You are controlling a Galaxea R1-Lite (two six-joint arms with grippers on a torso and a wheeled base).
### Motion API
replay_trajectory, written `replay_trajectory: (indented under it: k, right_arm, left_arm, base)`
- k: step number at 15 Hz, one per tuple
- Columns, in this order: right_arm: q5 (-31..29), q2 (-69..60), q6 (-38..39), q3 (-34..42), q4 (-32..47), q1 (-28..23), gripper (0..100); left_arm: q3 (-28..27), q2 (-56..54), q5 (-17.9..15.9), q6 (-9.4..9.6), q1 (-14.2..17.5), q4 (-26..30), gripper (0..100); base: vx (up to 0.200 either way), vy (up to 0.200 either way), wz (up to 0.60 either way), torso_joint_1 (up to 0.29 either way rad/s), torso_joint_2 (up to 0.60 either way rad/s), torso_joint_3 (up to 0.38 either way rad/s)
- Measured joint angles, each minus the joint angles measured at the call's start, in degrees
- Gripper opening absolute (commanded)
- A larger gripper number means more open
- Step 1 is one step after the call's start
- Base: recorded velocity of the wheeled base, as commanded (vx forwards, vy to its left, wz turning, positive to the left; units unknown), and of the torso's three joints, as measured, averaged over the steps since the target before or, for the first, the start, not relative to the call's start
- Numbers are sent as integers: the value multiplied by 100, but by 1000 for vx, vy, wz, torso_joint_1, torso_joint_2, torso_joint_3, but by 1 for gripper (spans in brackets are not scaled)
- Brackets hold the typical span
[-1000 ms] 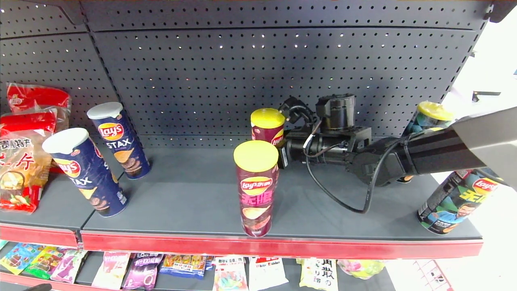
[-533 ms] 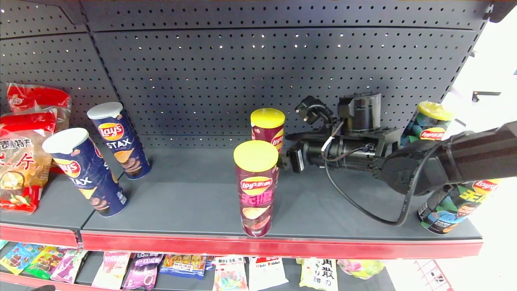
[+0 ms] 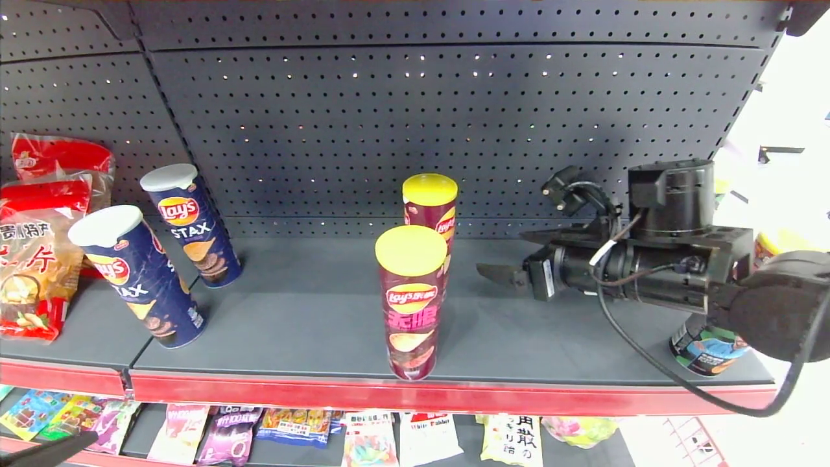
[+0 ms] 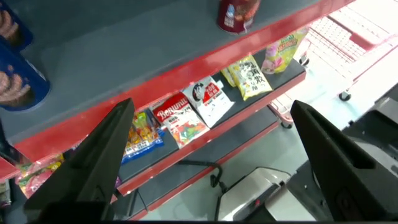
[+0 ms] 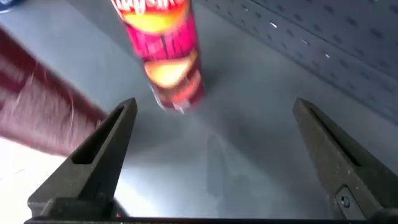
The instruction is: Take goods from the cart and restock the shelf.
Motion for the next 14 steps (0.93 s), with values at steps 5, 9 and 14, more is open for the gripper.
replay_trajectory:
  k: [5,9,14]
  right_arm:
    - [-161,-1797,23,1720,4,-2,100]
    - [-178,-3950,17,3295,46,5,100]
    - [-892,-6274,173,4478,384,-566,100]
  left_arm:
    - [-590,1117,364,1,0,-22,100]
    - [-957,2264,397,-2,-13,-350,100]
    - [-1147,3980,635,20,-122,-1348,100]
  base:
    - [0,0,0,0,0,0]
    - [0,0,0,0,0,0]
    - [0,0,0,0,0,0]
